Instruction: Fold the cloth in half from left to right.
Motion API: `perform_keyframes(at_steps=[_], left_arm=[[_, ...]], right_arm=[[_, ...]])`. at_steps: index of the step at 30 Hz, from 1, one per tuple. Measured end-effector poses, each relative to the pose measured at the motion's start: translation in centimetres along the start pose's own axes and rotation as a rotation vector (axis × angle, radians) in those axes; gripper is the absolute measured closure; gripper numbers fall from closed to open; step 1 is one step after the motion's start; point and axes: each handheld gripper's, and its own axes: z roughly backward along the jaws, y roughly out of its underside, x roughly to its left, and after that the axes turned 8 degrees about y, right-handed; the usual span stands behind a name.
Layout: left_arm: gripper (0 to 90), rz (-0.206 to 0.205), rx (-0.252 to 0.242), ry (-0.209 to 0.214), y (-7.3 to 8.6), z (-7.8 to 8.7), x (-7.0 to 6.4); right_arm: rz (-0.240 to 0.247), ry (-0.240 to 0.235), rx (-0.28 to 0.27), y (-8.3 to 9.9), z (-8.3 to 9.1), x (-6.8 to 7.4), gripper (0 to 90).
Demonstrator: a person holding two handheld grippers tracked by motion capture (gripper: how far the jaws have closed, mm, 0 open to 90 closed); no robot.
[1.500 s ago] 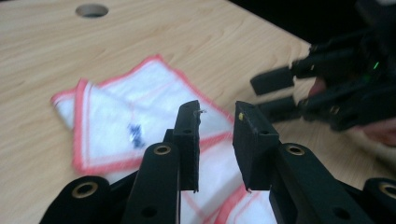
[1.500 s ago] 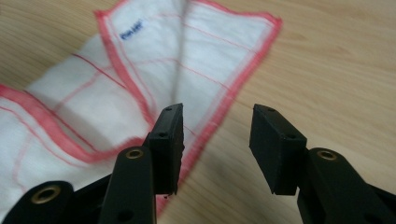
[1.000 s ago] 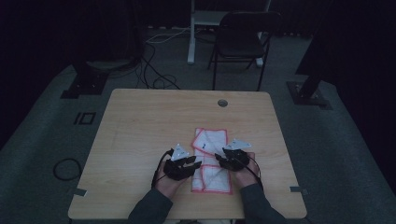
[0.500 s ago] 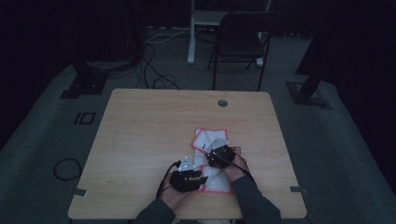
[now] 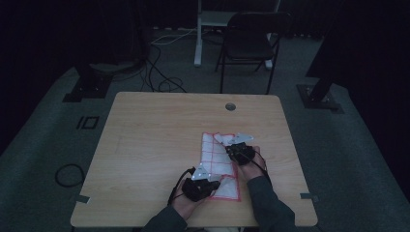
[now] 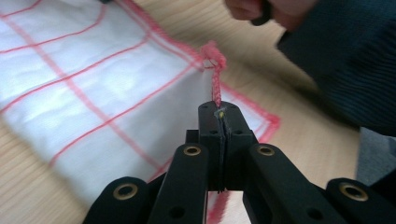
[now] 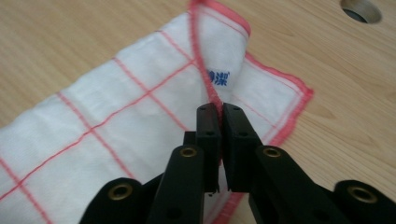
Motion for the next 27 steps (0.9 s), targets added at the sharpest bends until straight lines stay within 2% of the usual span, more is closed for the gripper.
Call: perform_keyframes(at_steps=[1, 3, 7, 11, 14, 16, 21, 27], left_arm=[[89.8, -0.004, 0.000, 0.005, 0.0, -0.1, -0.1], [89.9, -0.013, 0.001, 0.016, -0.2, -0.4, -0.5], [90.0, -0.030, 0.009, 0.038, -0.3, -1.0, -1.1], [89.9, -0.041, 0.022, 0.040, -0.2, -1.7, -1.4], [89.1, -0.034, 0.026, 0.048, -0.1, -2.0, -1.4], [81.5, -0.034, 0.028, 0.058, 0.0, -2.1, -1.4], [77.8, -0.056, 0.023, 0.022, -0.1, -1.8, -1.4], [77.7, -0.036, 0.003, -0.036, -0.2, -0.8, -0.1]], right_arm=[[-0.034, -0.009, -0.002, 0.1, -0.1, -0.6, 87.9], [-0.054, -0.011, -0.004, 0.2, -0.1, -1.0, 88.0], [-0.089, -0.010, -0.010, 0.3, -0.1, -1.8, 88.0], [-0.111, -0.009, 0.000, 0.5, -0.4, -2.3, 87.6], [-0.117, 0.002, 0.011, 0.7, -0.7, -2.6, 83.3], [-0.126, 0.024, 0.017, 0.8, -0.8, -2.8, 77.3], [-0.172, 0.055, 0.014, 1.1, -0.5, -3.9, 72.6], [-0.169, 0.060, 0.007, 1.5, 0.2, -4.6, 71.4]])
